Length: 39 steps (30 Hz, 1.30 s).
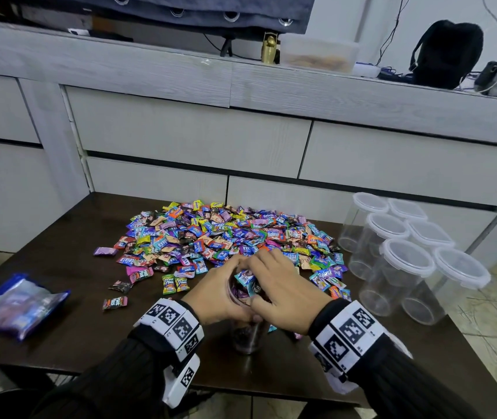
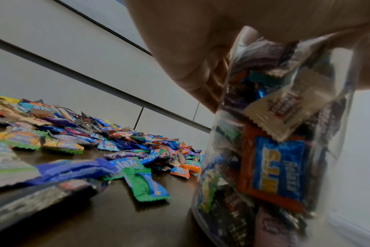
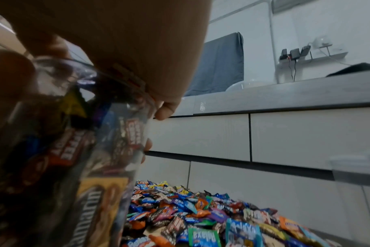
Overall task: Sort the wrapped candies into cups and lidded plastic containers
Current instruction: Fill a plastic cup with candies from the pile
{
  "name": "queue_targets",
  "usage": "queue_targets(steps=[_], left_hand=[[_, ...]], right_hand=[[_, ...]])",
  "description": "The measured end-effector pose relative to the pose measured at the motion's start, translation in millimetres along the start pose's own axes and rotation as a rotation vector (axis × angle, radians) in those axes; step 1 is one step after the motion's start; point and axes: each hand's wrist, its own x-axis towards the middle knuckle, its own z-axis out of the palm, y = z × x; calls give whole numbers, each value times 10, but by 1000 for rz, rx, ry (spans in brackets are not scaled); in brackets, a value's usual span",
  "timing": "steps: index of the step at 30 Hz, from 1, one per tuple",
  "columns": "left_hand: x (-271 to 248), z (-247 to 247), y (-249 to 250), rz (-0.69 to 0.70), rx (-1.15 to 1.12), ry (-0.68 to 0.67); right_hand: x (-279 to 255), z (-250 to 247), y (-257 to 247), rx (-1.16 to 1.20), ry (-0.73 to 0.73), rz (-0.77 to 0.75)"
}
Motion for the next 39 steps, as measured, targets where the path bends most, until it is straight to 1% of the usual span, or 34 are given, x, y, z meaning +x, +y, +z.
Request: queue_targets(steps=[4, 7, 10, 13, 15, 18, 19, 21, 23, 25, 27, 30, 32, 34, 35, 38, 39], left_hand=[[-6, 1, 12, -10, 0, -13], [0, -7, 3, -22, -3, -20], [10, -8, -28, -26, 12, -14], [14, 3, -49, -32, -10, -13], [5, 4, -33, -27, -8, -14], [2, -3, -20, -23, -7, -17], [6, -2, -25, -24, -15, -19], [13, 4, -34, -17, -23, -13], [11, 9, -39, -21, -19, -16], [1, 8, -27, -29, -9, -19], [-6, 5, -9, -29, 5, -21], [5, 5, -23, -33, -43, -35], [8, 7, -31, -31, -55, -44], [7, 9, -27, -27, -54, -47], [8, 8, -24, -28, -53, -47], [9, 4, -17, -42, -51, -42], [7, 2, -14, -47, -51, -44]], right_hand=[[-15, 91, -27, 146, 123, 45], [-26, 126, -15, 239, 185, 49], [-43, 123, 6, 347, 228, -22], [-65, 126, -9, 372, 238, -93], [-86, 125, -4, 475, 253, -67], [-113, 82, 65, 705, 333, 38], [-120, 69, 98, 718, 363, 52], [-131, 65, 167, 619, 419, 19], [-151, 74, 198, 497, 424, -23], [-167, 74, 207, 444, 400, -42], [-165, 67, 187, 440, 376, -55], [-121, 44, 140, 423, 319, -86], [-82, 30, 118, 364, 251, -93], [-67, 21, 113, 307, 236, -104], [-64, 17, 122, 308, 253, -94], [-79, -28, 149, 414, 338, 18], [-85, -36, 150, 438, 360, 23]])
